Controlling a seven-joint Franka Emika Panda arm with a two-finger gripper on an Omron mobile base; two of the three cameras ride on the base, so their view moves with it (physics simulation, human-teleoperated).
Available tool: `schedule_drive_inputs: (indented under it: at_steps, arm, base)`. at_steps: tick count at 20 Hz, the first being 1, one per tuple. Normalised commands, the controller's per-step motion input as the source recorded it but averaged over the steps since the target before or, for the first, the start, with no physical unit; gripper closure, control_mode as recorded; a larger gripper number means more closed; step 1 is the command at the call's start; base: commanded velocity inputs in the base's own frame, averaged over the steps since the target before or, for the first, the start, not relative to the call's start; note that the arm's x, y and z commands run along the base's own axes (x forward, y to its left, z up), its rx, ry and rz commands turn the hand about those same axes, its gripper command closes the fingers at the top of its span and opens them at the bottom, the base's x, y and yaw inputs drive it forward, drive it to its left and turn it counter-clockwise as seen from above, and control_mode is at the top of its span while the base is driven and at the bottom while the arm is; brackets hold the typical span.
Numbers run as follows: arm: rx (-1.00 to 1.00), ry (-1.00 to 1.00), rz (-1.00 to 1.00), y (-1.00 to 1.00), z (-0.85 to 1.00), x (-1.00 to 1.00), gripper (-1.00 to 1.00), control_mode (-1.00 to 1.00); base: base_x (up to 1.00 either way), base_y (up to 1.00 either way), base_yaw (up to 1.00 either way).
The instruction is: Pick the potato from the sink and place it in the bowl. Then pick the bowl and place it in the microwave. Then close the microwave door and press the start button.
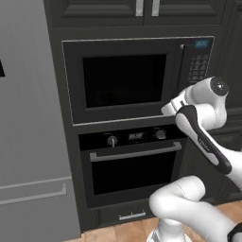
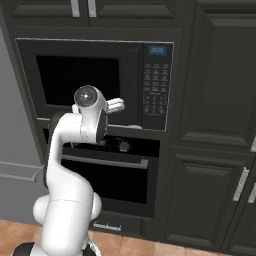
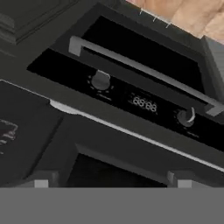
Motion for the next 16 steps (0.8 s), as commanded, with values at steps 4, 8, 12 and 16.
schedule_drive_inputs:
  at_steps: [4, 8, 12, 16]
  arm:
    - [0.59, 0.01, -0.43, -0.57, -0.06, -0.15, -1.0, -1.0]
    - [0.57, 0.0, -0.49, -0.46, -0.02, -0.02, -1.0, -1.0]
    - [0.55, 0.0, -0.51, -0.27, -0.15, -0.01, -1.0, -1.0]
    - [0.6, 0.0, -0.46, -0.33, -0.02, 0.0, -1.0, -1.0]
  base:
    - [0.0, 0.0, 0.0]
    - [0.0, 0.0, 0.0]
    - [0.0, 0.0, 0.0]
    - [0.0, 0.0, 0.0]
